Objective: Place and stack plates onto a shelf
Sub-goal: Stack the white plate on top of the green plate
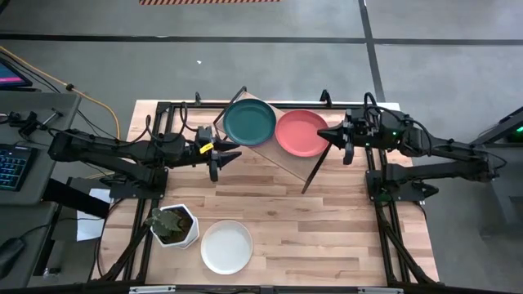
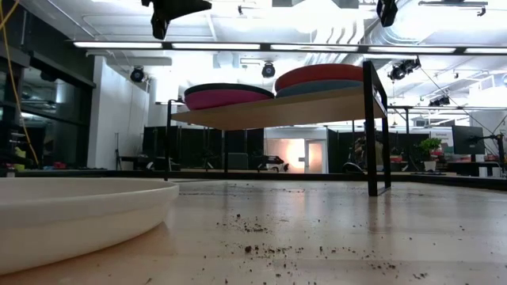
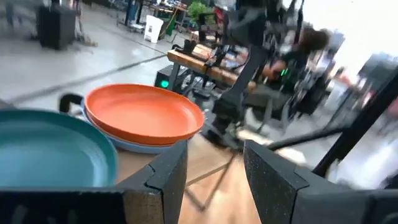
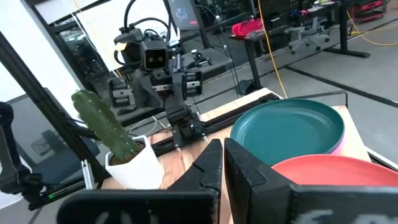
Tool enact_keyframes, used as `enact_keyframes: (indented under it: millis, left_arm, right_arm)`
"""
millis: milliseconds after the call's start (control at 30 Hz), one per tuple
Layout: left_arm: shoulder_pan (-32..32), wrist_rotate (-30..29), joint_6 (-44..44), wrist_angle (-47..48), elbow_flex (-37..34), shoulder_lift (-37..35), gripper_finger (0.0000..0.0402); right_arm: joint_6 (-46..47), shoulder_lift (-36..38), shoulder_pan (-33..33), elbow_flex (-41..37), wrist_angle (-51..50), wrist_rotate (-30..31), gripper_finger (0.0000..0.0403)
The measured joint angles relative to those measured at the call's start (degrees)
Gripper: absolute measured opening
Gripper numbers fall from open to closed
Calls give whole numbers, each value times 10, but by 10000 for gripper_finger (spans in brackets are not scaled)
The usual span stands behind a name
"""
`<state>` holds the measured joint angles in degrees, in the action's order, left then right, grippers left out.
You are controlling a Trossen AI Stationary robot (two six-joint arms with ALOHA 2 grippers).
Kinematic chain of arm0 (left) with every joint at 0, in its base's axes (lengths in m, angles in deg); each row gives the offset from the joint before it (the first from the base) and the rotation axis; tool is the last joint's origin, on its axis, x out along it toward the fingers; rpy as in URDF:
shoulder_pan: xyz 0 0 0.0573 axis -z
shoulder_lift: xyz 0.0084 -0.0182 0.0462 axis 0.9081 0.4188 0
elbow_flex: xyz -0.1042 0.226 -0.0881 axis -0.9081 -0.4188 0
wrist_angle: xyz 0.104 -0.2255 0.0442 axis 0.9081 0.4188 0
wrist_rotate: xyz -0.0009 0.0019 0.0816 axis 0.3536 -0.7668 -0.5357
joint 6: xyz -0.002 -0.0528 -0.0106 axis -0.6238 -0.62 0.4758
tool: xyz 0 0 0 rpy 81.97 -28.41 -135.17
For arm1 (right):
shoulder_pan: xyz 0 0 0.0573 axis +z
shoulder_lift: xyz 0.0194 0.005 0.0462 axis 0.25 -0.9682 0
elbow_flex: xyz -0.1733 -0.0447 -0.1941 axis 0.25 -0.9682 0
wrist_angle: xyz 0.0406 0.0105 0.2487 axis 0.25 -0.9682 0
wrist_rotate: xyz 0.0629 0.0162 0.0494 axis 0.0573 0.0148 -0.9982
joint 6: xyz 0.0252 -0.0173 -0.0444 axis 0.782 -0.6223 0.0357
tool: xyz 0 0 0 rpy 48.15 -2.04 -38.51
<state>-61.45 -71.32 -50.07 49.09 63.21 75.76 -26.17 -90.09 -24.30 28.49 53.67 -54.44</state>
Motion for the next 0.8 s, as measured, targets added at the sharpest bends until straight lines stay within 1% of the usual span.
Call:
enact_keyframes:
  millis: [67,167,233,300,400,500,567,667,767,800]
  left_arm:
    - [0,9,-45,4,12,8,147]
    - [2,79,-37,68,59,35,147]
    - [7,105,-29,146,112,69,147]
    - [14,122,-22,249,169,110,147]
    - [19,164,4,401,255,183,147]
    - [26,204,25,494,317,253,147]
    - [31,225,32,521,336,295,147]
    - [42,269,45,532,341,345,147]
    - [64,336,98,539,342,388,147]
    - [74,346,118,547,342,401,147]
  right_arm:
    - [2,0,2,0,0,0,0]
    - [2,0,3,0,0,0,0]
    - [3,0,3,0,-1,0,0]
    - [2,0,2,1,-2,0,0]
    - [2,0,2,1,-5,0,0]
    - [3,0,2,1,-13,0,0]
    - [3,0,2,1,-19,0,0]
    - [3,0,2,1,-26,0,0]
    - [3,0,2,1,-35,0,0]
    - [3,0,2,1,-37,0,0]
